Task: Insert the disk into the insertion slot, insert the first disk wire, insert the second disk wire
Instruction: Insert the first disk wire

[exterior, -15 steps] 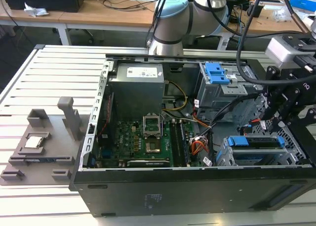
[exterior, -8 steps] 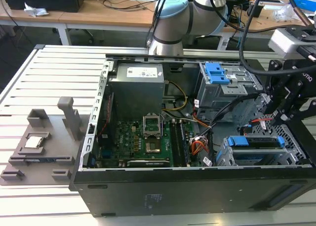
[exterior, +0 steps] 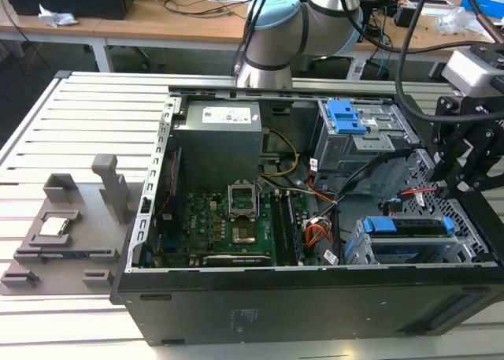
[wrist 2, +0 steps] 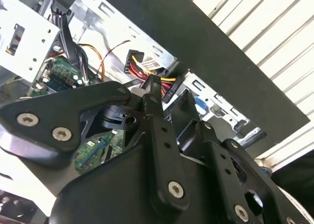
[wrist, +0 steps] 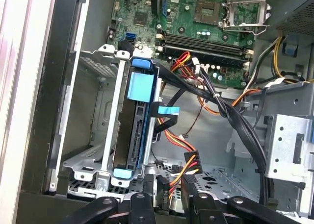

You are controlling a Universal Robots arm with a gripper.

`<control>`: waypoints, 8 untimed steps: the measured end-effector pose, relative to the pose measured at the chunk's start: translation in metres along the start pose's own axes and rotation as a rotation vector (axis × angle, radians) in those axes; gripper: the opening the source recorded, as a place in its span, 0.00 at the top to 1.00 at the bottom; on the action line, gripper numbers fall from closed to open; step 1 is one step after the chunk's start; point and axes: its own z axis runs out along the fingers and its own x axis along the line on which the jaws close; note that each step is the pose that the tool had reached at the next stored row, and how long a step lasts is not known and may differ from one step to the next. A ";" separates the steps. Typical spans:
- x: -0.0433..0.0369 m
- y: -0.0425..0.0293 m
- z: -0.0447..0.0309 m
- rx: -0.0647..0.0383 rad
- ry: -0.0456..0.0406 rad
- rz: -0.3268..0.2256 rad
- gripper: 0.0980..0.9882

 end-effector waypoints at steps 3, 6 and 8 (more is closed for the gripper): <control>0.0002 -0.0025 0.0027 -0.002 0.0126 -0.012 0.70; 0.0004 -0.0034 0.0037 -0.004 0.0244 -0.017 0.70; 0.0004 -0.0034 0.0038 -0.004 0.0251 -0.019 0.70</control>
